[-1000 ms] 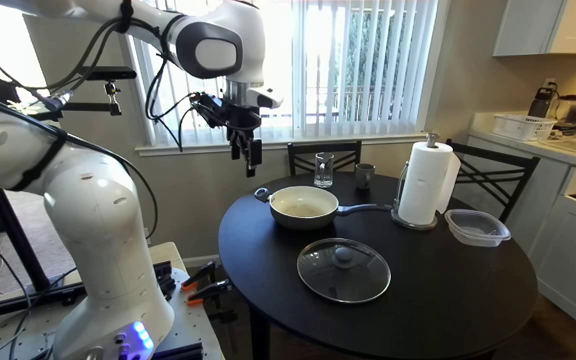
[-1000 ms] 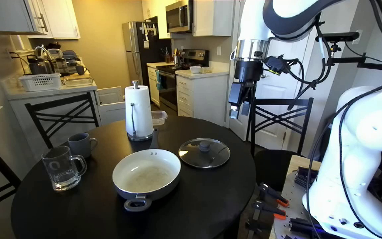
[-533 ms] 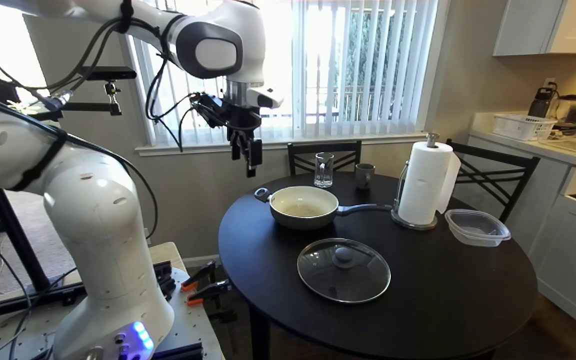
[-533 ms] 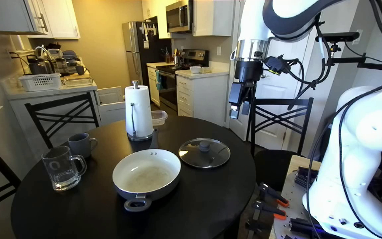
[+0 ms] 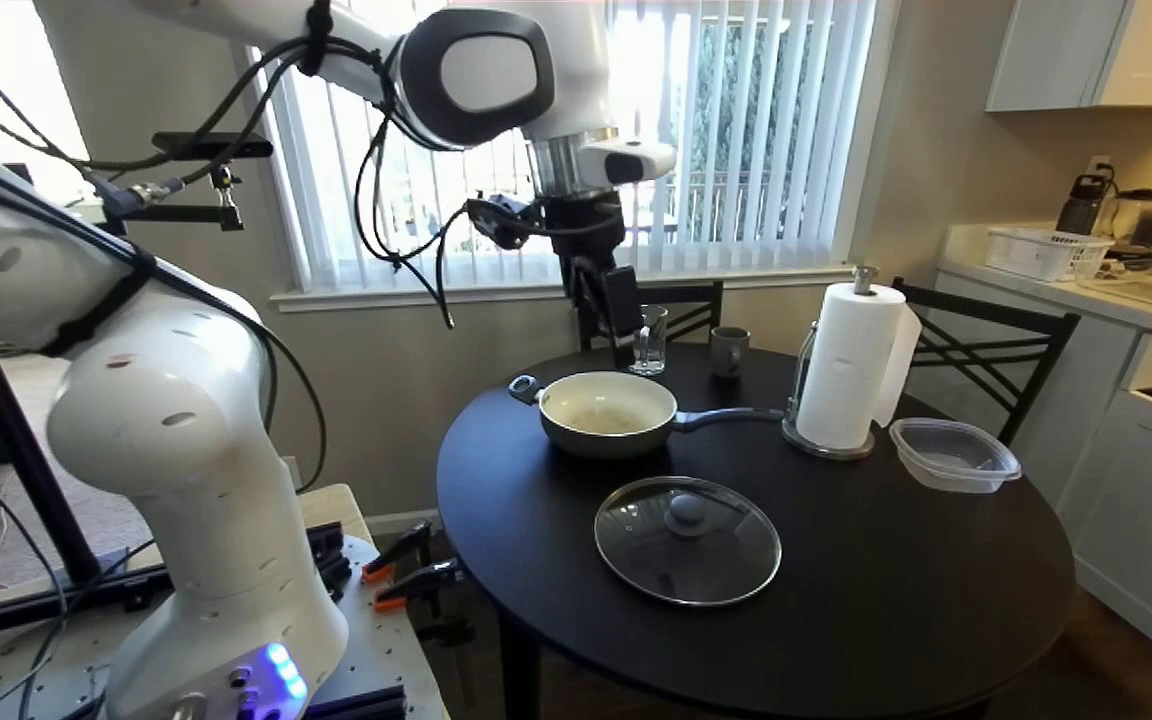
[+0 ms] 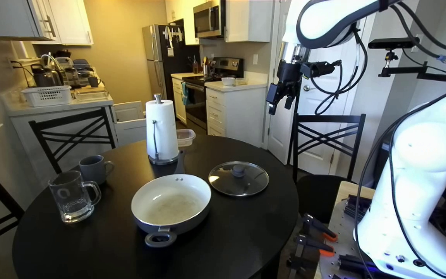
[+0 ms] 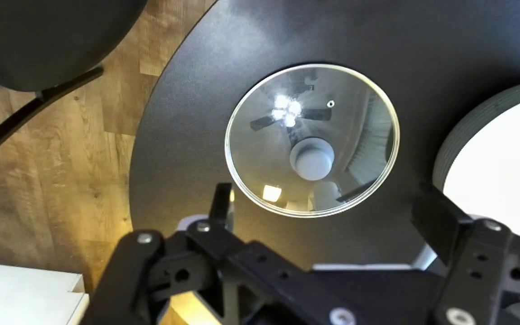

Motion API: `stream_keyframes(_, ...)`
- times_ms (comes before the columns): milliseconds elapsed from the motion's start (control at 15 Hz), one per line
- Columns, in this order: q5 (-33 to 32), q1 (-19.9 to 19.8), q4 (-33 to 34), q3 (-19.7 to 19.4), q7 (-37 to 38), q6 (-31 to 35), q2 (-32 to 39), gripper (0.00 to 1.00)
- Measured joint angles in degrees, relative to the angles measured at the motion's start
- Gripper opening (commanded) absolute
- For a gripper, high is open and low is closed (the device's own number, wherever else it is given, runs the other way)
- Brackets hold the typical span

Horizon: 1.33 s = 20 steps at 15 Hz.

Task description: Put the glass lid on the pan.

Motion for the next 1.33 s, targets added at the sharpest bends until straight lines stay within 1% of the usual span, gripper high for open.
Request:
stream_keyframes(200,0.05,0.07,1.1,-0.57,-0.01,3.68,6.18,1.0)
stream_keyframes(467,0.09,0.39,2.97,-3.88,-0.2,7.6,16.56,1.0)
stream_keyframes(667,0.28,0.32,5.46,-6.13,-0.24,8.03,24.91,1.0)
stream_keyframes(867,3.31,0.85,9.3,-6.53,-0.5,8.07,31.31,1.0)
stream_keyframes(1000,7.1,2.45,12.7,-6.06,-0.69,8.07,34.24,1.0)
stream_keyframes(1067,7.37,2.89,13.7,-5.81,-0.61,8.03,34.98,1.0)
stream_keyframes(1333,7.35,2.55,13.55,-6.13,-0.59,8.03,35.15,1.0)
